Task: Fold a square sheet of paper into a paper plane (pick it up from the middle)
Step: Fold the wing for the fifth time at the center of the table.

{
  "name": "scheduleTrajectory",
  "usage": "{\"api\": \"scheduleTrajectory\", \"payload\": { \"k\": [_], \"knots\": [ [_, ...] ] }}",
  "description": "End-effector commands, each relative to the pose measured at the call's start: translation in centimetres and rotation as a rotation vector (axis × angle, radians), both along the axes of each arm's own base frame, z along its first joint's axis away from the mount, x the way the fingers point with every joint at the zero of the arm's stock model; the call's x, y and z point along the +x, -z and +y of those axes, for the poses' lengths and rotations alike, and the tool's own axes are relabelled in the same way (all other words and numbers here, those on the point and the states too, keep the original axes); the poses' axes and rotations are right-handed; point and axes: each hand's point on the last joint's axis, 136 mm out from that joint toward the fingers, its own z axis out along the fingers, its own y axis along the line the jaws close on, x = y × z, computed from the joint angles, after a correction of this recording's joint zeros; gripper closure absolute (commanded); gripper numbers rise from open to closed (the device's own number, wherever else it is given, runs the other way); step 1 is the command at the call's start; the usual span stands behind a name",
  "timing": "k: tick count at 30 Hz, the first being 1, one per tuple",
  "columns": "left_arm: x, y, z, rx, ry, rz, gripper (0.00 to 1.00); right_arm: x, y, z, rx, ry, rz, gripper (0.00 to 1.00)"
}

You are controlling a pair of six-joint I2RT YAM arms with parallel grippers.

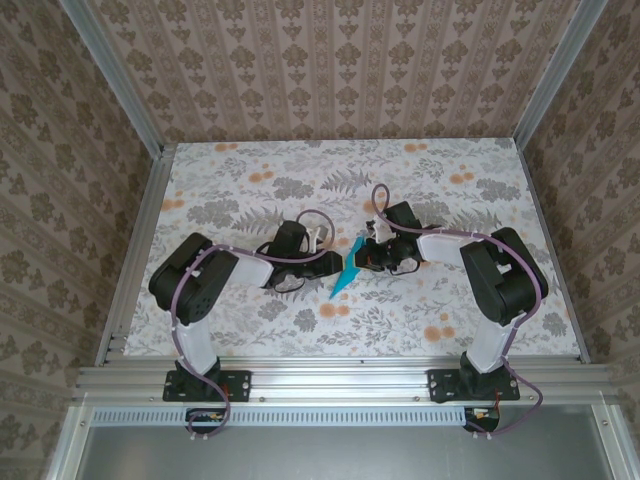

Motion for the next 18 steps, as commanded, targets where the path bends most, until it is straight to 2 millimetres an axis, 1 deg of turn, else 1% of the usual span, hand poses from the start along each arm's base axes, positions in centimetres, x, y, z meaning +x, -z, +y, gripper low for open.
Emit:
{"api": "scheduleTrajectory", "payload": {
  "k": [1,10,14,18],
  "knots": [
    [-0.7,0.3,-0.6,0.016,0.053,0.002,0.68,0.0,0.4,-0.2,0.015,0.011,0.014,0.91],
    [-1.2,1.2,-0.8,0.078,0.075,0.0,0.73,0.1,0.6,-0.6,0.012,0.033,0.018,0.87],
    [-1.4,1.8,-0.7,0.137,0.078,-0.007,0.75,0.2,0.5,-0.9,0.007,0.052,0.016,0.82],
    [-1.6,2.3,-0.6,0.197,0.078,-0.017,0.75,0.4,0.3,-1.3,0.001,0.077,0.005,0.76]
  ]
}}
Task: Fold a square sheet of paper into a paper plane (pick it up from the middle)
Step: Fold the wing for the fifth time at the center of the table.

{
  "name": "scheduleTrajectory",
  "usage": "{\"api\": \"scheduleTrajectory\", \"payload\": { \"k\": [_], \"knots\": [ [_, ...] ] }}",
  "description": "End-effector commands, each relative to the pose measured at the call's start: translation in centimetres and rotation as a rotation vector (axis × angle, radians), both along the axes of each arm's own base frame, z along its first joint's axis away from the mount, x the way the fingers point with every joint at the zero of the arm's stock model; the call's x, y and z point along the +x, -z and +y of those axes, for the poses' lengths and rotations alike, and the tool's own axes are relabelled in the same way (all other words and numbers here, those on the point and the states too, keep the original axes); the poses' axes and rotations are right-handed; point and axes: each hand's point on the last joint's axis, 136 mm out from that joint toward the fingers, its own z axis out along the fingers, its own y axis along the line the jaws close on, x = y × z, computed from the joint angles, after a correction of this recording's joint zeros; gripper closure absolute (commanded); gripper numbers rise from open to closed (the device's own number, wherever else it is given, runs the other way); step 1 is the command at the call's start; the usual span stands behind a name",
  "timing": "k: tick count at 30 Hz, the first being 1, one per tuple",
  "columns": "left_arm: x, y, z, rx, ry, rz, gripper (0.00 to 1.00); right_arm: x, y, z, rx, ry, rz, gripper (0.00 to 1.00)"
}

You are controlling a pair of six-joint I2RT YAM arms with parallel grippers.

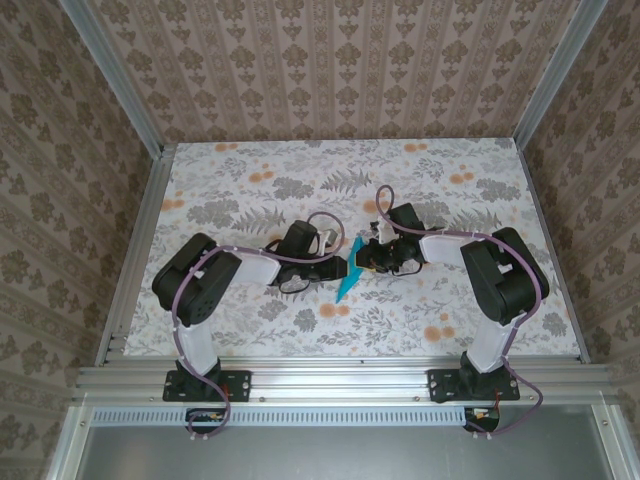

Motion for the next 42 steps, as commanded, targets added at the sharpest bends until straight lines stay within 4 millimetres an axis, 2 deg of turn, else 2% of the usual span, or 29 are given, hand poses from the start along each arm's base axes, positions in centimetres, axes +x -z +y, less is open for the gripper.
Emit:
{"api": "scheduleTrajectory", "payload": {
  "k": [1,9,19,25,30,37,42],
  "knots": [
    [-0.4,1.5,0.5,0.103,0.011,-0.011,0.75,0.2,-0.2,-0.7,-0.011,0.041,-0.009,0.74],
    [-0.8,1.7,0.1,0.16,0.027,-0.028,0.75,0.8,-0.1,-2.3,-0.076,0.126,-0.016,0.68],
    [-0.9,1.6,-0.3,0.175,0.038,-0.034,0.74,1.3,1.0,-2.0,-0.082,0.104,0.008,0.65],
    [-1.1,1.6,-0.7,0.187,0.057,-0.038,0.74,1.2,0.7,-1.5,-0.06,0.074,-0.004,0.65],
    [-1.3,1.8,-0.9,0.198,0.074,-0.039,0.74,1.4,0.0,-0.7,-0.01,0.042,-0.022,0.67],
    [-1.2,1.7,-1.1,0.198,0.077,-0.043,0.74,1.0,0.9,-1.1,-0.048,0.033,0.0,0.7],
    [-1.1,1.0,-1.2,0.185,0.071,-0.05,0.71,0.9,1.7,-1.7,-0.095,0.038,0.012,0.82]
  ]
}}
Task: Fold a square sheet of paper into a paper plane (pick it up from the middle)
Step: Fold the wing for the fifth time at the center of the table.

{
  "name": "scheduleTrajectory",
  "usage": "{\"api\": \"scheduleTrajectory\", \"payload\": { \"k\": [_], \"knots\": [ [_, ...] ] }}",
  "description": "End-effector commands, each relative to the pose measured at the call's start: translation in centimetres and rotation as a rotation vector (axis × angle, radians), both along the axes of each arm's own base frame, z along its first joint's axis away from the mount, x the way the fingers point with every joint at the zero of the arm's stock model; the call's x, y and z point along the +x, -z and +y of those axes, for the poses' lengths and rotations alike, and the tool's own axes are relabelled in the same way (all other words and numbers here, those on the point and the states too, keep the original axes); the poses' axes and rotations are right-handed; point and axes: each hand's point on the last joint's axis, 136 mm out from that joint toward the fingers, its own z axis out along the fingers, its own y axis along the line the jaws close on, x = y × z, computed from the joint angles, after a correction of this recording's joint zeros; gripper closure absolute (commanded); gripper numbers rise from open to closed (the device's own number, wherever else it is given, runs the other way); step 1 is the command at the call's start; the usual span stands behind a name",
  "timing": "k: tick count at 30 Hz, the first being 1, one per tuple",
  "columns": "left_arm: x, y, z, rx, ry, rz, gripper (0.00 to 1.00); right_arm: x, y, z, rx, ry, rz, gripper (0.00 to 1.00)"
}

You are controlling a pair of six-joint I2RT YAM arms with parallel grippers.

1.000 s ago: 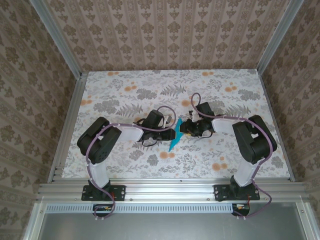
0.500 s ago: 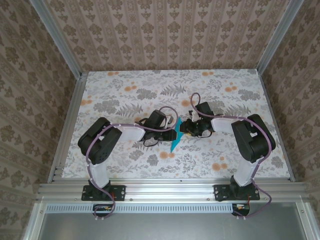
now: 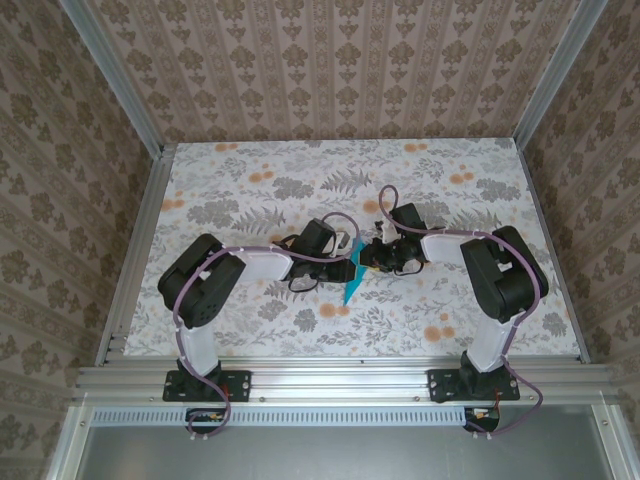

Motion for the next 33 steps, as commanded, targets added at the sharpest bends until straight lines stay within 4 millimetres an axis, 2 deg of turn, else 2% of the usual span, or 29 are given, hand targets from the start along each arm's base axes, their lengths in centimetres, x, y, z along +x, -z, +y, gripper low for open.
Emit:
{"api": "scheduleTrajectory", "payload": {
  "k": [1,5,8,11,20,27,33],
  "knots": [
    [-0.4,0.3,0.2,0.024,0.013,0.004,0.69,0.1,0.9,-0.6,-0.054,-0.001,0.017,0.86],
    [-0.2,-1.0,0.4,-0.026,-0.017,0.007,0.62,0.2,1.7,-1.6,-0.108,0.018,0.03,0.94],
    [0.1,-1.7,0.6,-0.064,-0.036,0.02,0.56,0.1,2.3,-2.2,-0.132,0.032,0.041,0.95],
    [0.2,-1.7,0.9,-0.076,-0.068,0.05,0.56,0.0,2.7,-2.6,-0.142,0.04,0.048,0.95],
    [0.0,-1.0,0.1,-0.133,-0.069,0.126,0.7,0.0,3.2,-2.8,-0.139,0.053,0.061,0.92],
    [-0.2,0.2,0.2,-0.107,-0.056,0.141,0.79,-0.1,3.5,-3.0,-0.138,0.063,0.073,0.89],
    [-0.4,0.7,0.1,-0.093,-0.043,0.143,0.8,-0.2,3.8,-3.1,-0.135,0.075,0.079,0.81]
  ]
}}
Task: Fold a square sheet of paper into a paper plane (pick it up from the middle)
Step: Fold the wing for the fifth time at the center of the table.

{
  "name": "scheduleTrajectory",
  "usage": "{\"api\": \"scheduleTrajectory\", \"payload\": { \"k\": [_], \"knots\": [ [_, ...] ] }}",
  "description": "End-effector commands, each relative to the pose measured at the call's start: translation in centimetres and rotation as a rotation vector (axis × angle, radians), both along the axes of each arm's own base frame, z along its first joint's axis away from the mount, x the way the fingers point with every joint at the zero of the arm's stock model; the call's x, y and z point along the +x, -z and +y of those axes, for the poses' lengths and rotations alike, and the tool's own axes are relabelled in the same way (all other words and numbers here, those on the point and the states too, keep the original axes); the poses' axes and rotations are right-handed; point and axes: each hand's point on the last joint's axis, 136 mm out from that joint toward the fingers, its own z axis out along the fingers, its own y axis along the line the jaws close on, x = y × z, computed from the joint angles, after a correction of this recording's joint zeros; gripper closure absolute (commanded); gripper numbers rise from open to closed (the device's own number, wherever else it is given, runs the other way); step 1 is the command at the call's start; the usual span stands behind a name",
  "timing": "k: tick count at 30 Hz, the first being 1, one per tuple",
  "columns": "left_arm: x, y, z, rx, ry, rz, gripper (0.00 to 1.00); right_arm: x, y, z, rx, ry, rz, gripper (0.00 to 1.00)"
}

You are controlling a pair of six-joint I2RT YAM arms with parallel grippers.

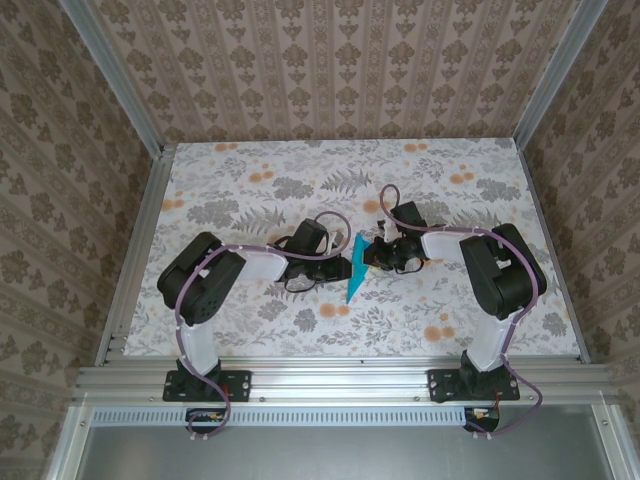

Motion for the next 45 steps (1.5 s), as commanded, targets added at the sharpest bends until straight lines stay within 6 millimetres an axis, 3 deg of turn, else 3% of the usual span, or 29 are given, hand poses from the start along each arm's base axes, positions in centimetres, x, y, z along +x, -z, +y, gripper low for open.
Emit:
{"api": "scheduleTrajectory", "payload": {
  "k": [1,12,45],
  "knots": [
    [-0.5,0.7,-0.3,0.012,0.03,0.017,0.8,-0.8,2.9,-2.1,-0.089,0.046,0.064,0.79],
    [-0.9,0.2,-1.0,0.059,0.071,-0.02,0.78,-1.1,3.7,-2.6,-0.095,0.083,0.08,0.68],
    [-1.6,1.6,-0.2,0.3,0.115,-0.077,0.73,-0.6,3.9,-3.0,-0.061,0.142,0.099,0.69]
  ]
}}
